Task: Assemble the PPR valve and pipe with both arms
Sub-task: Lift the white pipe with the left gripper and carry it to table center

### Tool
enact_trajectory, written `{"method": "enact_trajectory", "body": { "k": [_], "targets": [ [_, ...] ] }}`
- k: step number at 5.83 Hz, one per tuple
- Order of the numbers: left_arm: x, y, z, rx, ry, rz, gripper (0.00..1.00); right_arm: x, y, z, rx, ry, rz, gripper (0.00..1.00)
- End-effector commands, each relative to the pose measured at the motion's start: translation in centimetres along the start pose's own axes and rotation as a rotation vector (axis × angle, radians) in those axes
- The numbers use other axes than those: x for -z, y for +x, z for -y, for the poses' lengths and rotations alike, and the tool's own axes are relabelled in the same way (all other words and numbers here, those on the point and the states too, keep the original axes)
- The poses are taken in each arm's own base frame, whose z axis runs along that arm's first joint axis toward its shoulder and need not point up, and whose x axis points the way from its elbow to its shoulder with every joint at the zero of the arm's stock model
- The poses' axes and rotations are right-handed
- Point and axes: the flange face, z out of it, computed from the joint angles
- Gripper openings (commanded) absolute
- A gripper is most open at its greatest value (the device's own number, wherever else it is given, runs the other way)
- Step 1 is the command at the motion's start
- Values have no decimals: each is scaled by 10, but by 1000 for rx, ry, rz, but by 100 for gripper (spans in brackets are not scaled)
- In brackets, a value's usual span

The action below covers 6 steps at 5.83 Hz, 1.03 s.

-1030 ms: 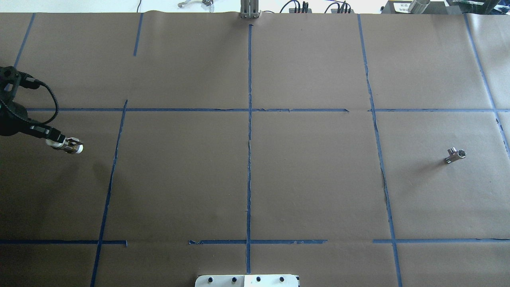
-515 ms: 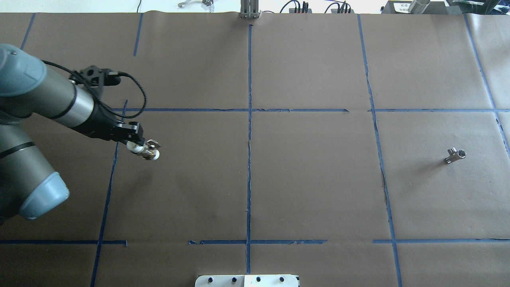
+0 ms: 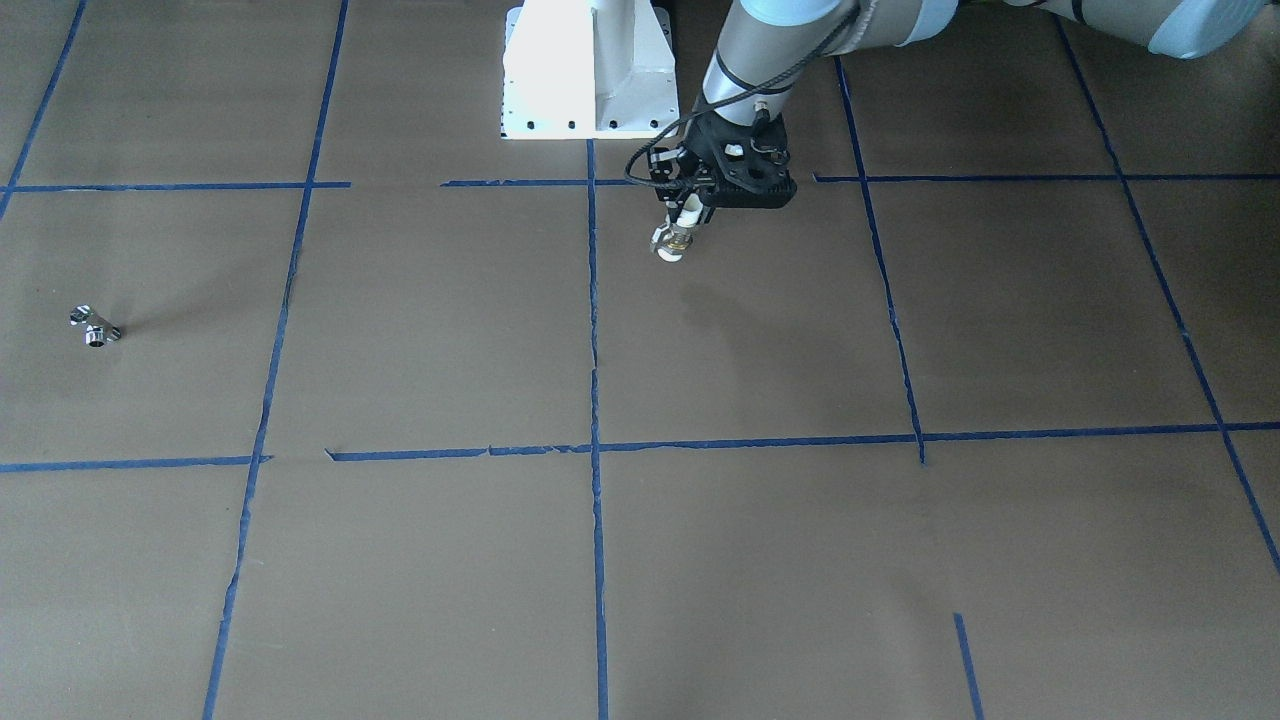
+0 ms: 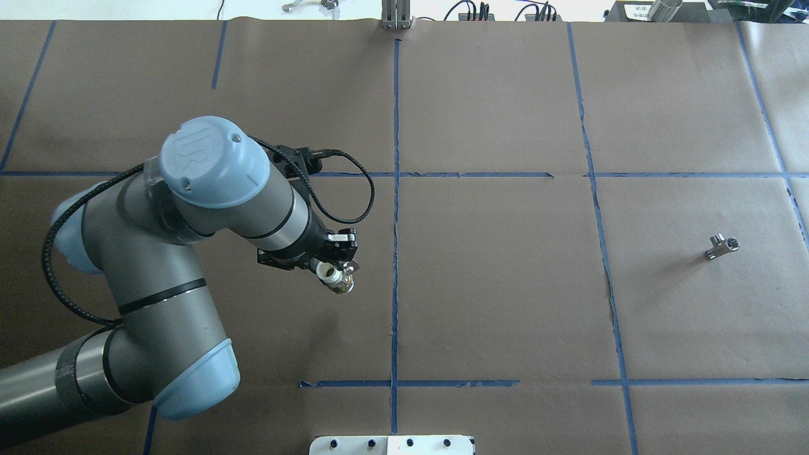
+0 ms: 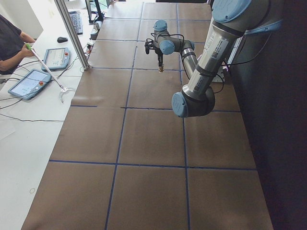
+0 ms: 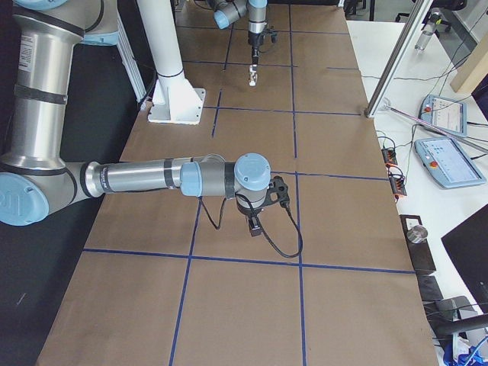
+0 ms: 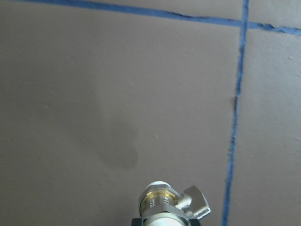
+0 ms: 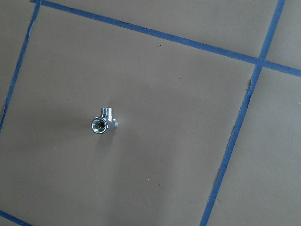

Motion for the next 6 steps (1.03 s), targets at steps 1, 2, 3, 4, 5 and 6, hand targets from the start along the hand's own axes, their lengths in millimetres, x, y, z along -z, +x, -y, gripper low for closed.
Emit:
{"method": "enact_trajectory", "body": {
  "k": [1,2,3,4,5,6],
  "targets": [
    [-9,44,7,25,65,30,0,-1,1,-1,-4,-2,0,100],
    [-25,62,18,34,83,61,0,-2,2,-1,-7,-4,1,100],
    [-36,77,25,42,81,80,0,-2,2,-3,-10,-6,3,100],
    [-53,92,27,45,68,106,0,-3,2,-6,-11,-7,3,100],
    [-57,102,27,42,70,111,0,-2,2,-6,-9,-6,3,100],
    [-59,101,28,41,74,115,0,-2,1,-6,-7,-4,2,100]
  ]
}}
